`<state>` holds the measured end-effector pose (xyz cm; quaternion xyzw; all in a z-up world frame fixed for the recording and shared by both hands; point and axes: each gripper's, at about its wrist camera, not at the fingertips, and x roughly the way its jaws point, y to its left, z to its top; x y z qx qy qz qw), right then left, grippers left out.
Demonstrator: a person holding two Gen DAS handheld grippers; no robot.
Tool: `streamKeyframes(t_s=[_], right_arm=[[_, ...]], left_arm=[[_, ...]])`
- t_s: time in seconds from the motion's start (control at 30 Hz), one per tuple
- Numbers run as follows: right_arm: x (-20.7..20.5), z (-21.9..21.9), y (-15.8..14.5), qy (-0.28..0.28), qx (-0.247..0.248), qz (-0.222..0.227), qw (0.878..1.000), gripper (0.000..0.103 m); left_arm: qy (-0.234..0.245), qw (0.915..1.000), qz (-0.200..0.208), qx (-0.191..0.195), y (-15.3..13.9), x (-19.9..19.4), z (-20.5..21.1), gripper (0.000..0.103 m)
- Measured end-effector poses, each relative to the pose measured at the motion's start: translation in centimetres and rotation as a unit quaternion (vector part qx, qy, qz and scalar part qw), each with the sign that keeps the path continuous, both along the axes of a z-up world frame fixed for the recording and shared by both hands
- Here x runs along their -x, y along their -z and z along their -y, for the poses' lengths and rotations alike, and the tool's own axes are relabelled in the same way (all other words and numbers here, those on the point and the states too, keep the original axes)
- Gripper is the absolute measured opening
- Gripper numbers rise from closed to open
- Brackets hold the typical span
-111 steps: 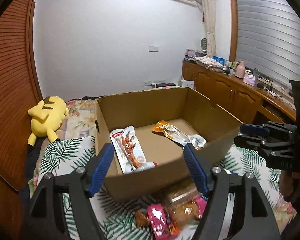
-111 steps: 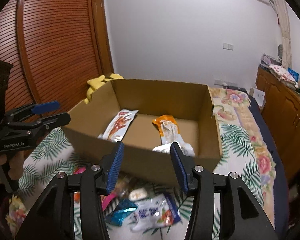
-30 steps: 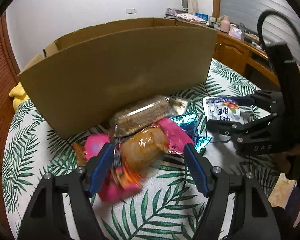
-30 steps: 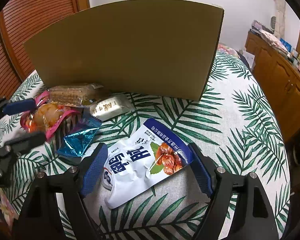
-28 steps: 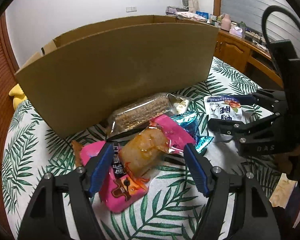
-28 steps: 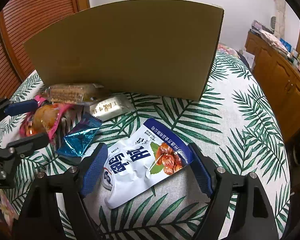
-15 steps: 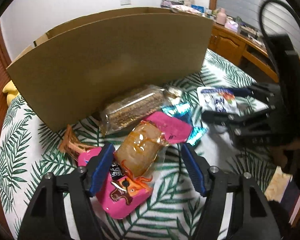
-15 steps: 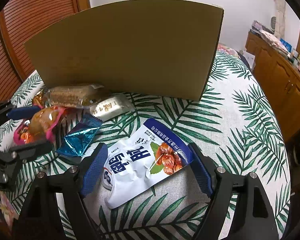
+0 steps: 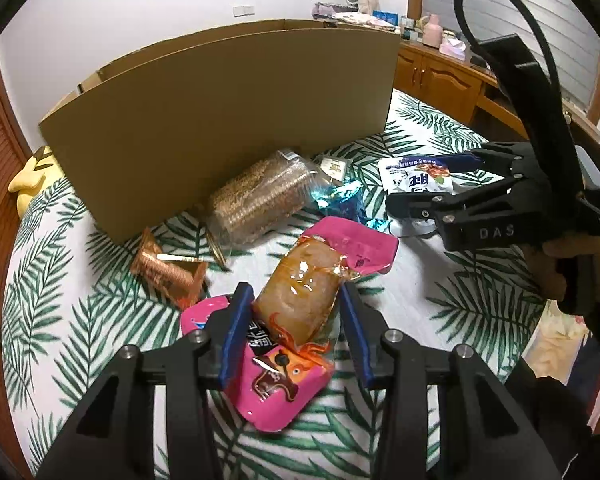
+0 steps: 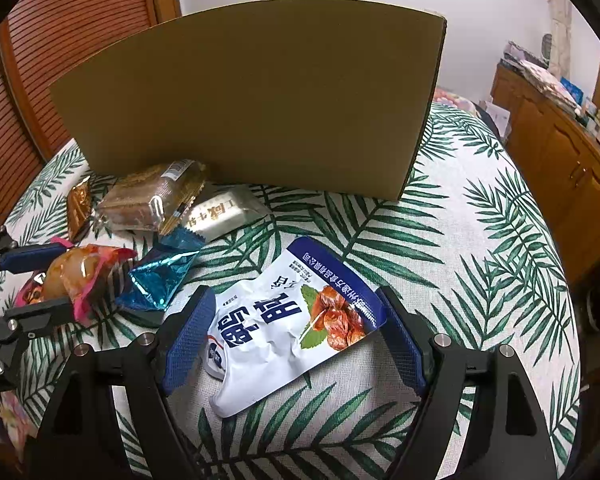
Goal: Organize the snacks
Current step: 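Close left tool on the pink cake while right approaches blue-white pouch, then lift the pink cake with left tool while right grasps the blue-white pouch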
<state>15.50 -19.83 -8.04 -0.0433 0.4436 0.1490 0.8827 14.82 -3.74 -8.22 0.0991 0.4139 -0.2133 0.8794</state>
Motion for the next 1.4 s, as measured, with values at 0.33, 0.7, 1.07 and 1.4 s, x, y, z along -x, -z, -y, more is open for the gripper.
streamKeyframes(t_s=[0.33, 0.7, 1.07, 1.4], right_arm=[[1.2, 2.1, -2.5, 0.011, -0.038, 0.018, 0.999, 0.081], [2.6, 2.4, -1.4, 0.029, -0.058, -0.015, 0.998, 0.081], [0.8, 0.6, -0.3, 0.034, -0.012, -0.009, 0.999, 0.075], [1.8, -0.5, -0.4, 0.011, 0.012, 0.009, 1.0, 0.043]], left_arm=[[-0.023, 0.9996, 0.016, 0.009, -0.2, 1.5, -0.5, 0.043], [-0.04, 0.9984, 0.021, 0.032, -0.5, 1.7, -1.2, 0.043], [-0.049, 0.9968, 0.036, 0.052, -1.5, 2.2, -1.3, 0.043], [-0.053, 0.9952, 0.05, 0.065, -2.5, 2.6, -1.6, 0.043]])
